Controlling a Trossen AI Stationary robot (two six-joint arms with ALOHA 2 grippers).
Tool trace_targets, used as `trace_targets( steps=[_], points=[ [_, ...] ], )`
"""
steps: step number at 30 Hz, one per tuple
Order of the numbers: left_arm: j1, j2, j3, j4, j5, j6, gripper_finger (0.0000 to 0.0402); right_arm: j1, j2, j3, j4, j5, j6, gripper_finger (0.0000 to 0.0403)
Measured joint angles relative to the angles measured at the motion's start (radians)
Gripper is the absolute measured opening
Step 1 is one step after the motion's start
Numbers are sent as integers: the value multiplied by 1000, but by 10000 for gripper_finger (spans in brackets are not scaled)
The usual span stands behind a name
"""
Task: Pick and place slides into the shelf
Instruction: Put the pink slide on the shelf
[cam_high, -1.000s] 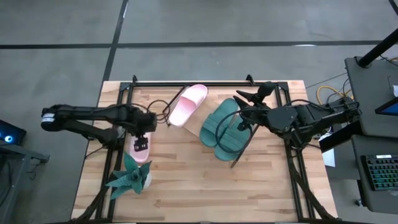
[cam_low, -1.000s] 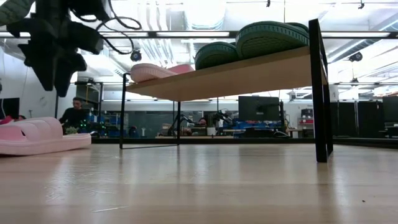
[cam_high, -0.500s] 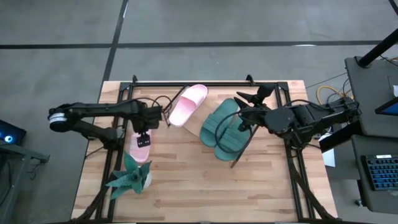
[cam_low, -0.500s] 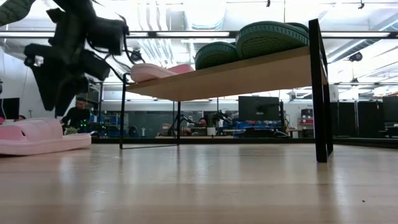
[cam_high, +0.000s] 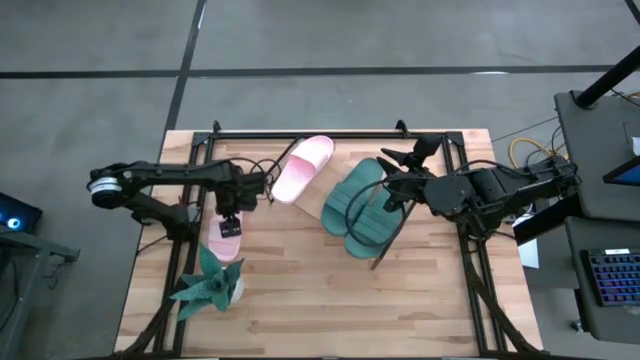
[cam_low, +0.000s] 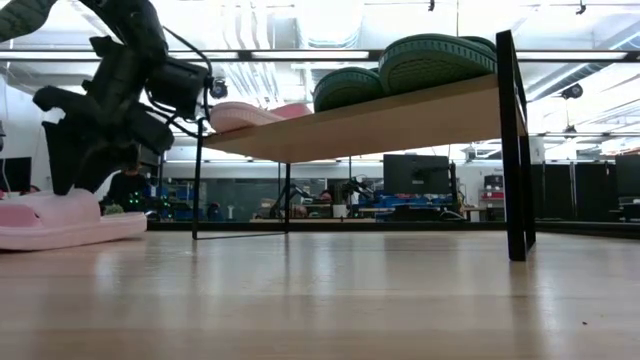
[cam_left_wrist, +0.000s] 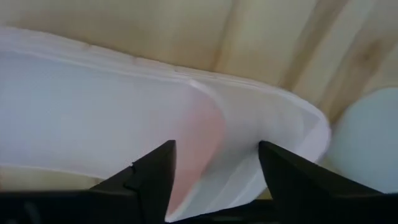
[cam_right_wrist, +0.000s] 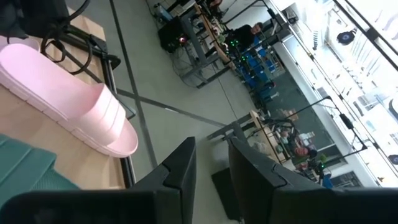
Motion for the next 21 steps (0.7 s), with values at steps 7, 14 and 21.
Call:
trace_targets(
  steps=[7, 14, 21],
  points=[
    [-1, 2, -1, -3, 31, 24, 122, 0, 0, 0, -5, 0, 0, 78],
    [0, -6, 1, -19, 28, 40, 10, 0, 0, 0, -5, 0, 0, 75],
    [-1, -64, 51, -173, -22, -34, 2, 0, 0, 0, -5, 1, -3, 73]
  ],
)
